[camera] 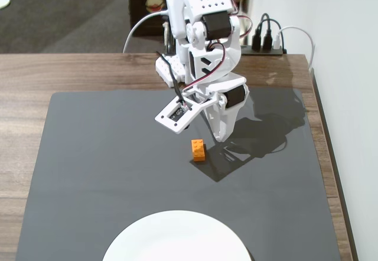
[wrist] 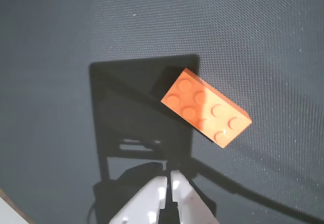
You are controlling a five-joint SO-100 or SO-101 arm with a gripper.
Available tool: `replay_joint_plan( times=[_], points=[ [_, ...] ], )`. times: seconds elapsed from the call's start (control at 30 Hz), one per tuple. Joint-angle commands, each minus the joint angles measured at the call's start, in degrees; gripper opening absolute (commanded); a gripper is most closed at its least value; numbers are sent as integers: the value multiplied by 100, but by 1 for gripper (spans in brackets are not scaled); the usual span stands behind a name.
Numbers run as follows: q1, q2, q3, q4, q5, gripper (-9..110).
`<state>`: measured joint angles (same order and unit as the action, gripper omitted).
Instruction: Grasp a lego block and put it on the plate.
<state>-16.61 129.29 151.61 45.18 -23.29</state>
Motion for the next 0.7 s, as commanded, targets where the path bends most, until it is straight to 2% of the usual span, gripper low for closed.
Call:
replay_joint_plan(
  times=[0.0, 0.67],
  points=[
    [53, 9, -202, 26, -325, 1],
    [369, -35, -53, -9, -1995, 1]
  ],
)
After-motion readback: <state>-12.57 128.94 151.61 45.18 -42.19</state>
